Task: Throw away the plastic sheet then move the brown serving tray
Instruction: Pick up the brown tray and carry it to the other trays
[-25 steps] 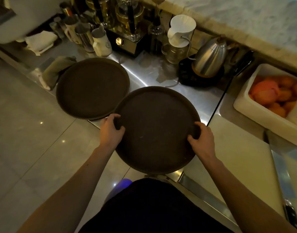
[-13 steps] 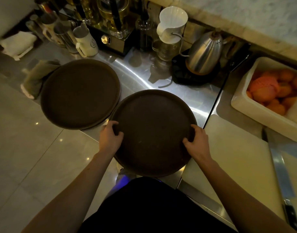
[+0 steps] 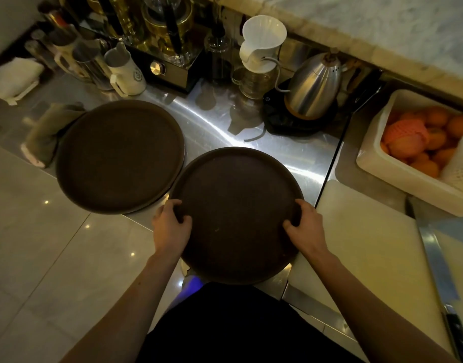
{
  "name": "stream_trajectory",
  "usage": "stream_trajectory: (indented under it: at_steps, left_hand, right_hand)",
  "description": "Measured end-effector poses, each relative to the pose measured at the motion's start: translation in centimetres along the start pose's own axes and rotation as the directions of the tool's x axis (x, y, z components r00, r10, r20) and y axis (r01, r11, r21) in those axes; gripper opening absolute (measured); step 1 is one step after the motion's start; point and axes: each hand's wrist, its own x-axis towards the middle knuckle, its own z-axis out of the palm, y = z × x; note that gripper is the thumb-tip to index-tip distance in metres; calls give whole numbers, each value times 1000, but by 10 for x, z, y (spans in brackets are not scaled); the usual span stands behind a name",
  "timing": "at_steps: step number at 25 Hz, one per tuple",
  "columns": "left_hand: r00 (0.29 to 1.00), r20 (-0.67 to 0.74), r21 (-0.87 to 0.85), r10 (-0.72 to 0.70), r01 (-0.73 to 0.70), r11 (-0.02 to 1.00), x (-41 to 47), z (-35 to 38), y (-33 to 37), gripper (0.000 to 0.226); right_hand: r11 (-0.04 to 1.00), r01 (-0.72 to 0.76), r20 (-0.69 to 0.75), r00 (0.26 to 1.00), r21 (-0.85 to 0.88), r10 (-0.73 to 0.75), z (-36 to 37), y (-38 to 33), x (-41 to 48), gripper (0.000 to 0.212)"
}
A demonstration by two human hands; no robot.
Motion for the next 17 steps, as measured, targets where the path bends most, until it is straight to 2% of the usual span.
stream_trajectory:
  at_steps: [8, 13, 17]
  left_hand:
    - [997, 70, 47, -6, 3, 999, 1, -3, -2, 53]
    - [988, 155, 136, 1, -22, 990, 5, -6, -4, 66]
    - [985, 171, 162, 15, -43, 986, 7, -7, -5, 70]
  right_hand:
    - [992, 4, 39, 999, -126, 1, 7, -1, -5, 72]
    - [973, 13, 135, 991, -229, 19, 7, -1, -3, 79]
    - [963, 41, 181, 983, -267, 8, 5, 4, -8, 86]
